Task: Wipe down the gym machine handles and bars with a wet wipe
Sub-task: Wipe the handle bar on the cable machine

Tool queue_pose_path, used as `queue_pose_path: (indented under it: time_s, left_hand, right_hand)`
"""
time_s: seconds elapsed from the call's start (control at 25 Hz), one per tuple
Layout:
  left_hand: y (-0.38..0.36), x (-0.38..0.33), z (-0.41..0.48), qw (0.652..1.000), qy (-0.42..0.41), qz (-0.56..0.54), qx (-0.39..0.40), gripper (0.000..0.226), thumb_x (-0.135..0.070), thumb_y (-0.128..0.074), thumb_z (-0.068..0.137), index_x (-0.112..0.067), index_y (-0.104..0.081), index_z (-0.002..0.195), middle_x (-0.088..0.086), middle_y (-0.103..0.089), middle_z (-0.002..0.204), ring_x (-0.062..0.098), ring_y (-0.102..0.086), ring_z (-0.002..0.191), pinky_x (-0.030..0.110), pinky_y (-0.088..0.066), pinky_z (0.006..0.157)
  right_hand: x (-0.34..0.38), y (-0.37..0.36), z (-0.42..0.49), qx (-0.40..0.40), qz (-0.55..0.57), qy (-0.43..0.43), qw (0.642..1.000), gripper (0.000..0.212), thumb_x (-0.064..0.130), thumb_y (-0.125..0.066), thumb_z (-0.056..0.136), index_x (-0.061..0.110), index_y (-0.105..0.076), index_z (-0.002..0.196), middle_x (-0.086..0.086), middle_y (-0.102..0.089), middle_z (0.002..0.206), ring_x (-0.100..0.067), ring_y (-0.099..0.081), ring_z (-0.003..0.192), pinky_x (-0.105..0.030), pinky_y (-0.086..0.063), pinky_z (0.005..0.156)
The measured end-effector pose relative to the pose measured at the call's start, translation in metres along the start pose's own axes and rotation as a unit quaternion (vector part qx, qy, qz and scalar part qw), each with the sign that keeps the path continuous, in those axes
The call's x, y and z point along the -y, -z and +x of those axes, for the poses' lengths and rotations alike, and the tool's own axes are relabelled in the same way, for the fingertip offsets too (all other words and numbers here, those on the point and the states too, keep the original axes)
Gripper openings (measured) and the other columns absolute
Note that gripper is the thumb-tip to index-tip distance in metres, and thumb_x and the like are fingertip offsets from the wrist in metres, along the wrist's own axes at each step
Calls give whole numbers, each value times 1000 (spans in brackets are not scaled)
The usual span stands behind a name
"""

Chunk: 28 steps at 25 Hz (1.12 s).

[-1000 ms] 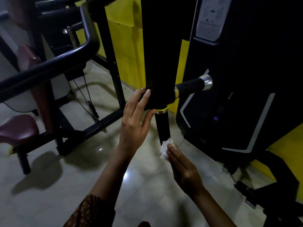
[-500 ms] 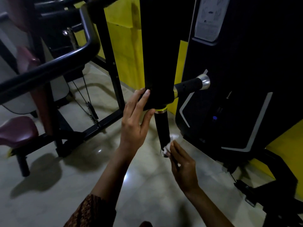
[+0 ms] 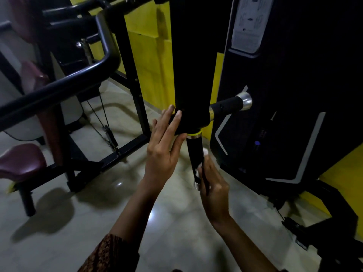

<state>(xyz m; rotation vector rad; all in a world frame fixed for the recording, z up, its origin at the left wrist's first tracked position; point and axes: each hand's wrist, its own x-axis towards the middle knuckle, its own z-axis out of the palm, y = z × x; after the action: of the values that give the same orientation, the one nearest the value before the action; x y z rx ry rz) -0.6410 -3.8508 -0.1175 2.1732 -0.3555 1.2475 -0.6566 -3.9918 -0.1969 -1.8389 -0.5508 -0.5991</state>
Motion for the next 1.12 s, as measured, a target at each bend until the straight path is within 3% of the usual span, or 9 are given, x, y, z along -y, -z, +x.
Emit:
queue_pose_path:
  time_s: [0.08,0.16,0.24,0.4,0.56,0.68,0.88,1.0,1.12]
  left_hand:
    - [3,2,4,999,-27,33,9,50,-28,-44,98,-13,-25,142,3,-18,153,21,-20,140,46,-18,115]
    - [4,2,13,996,-62,56,24,62,-33,-42,98,-24,-7,148,-11,3,156,15,-8,143,42,-12,117]
    - [3,4,24,993,-92,51,46,67,-33,-40,99,-28,7,147,-16,11,154,11,-4,143,38,-11,117]
    - [-1,8,29,992,-107,20,62,67,-31,-39,99,-29,9,146,-17,11,154,9,-4,143,27,-12,117]
    - [-4,8,29,993,-101,6,62,67,-29,-40,99,-30,7,146,-18,10,154,8,-5,143,25,-10,116]
    - [-5,9,30,993,-101,0,54,66,-29,-40,99,-31,5,146,-19,8,154,7,-6,143,25,-11,116]
    - [-5,11,29,994,-93,-2,59,65,-30,-40,99,-31,5,146,-19,8,154,7,-6,143,27,-12,116]
    - [-6,10,30,993,-101,-7,62,65,-29,-40,99,-31,6,146,-19,9,154,7,-6,143,27,-11,116]
    - [-7,8,29,993,-101,-12,56,65,-27,-40,99,-30,4,146,-19,8,154,7,-6,143,26,-11,116]
  right_hand:
    - [-11,11,-20,15,-26,11,999,46,-3,-56,86,-6,-44,131,-8,-59,124,-4,-59,107,-22,-50,90]
    - [-6,14,-13,-13,-34,6,999,40,15,-48,95,-3,-46,130,-9,-50,134,-14,-50,124,-33,-46,98]
    - [12,8,11,-12,-1,-5,1000,45,27,-37,99,6,-33,139,-6,-36,145,-17,-36,135,-29,-34,109]
    - [14,-9,20,45,-26,51,997,69,0,-47,94,22,-11,148,8,-8,156,-16,-19,142,-22,-24,113]
    - [-20,10,-25,67,-68,82,992,59,11,-37,98,23,-11,149,10,-11,156,-14,-25,140,-27,-32,109]
    - [-16,20,-18,53,-86,101,990,66,3,-39,92,22,-12,149,6,-9,157,-19,-25,141,-31,-34,109]
    - [5,-10,32,74,-144,171,972,48,3,-46,96,1,-26,140,6,-6,157,-26,-15,143,-30,-17,116]
    - [-25,2,3,128,-182,201,954,43,5,-33,100,9,-25,142,6,-17,153,-19,-15,143,-25,-21,115]
    - [-40,31,-33,195,-179,170,949,45,21,-25,103,33,-21,146,18,-18,154,-10,-20,141,-26,-31,110]
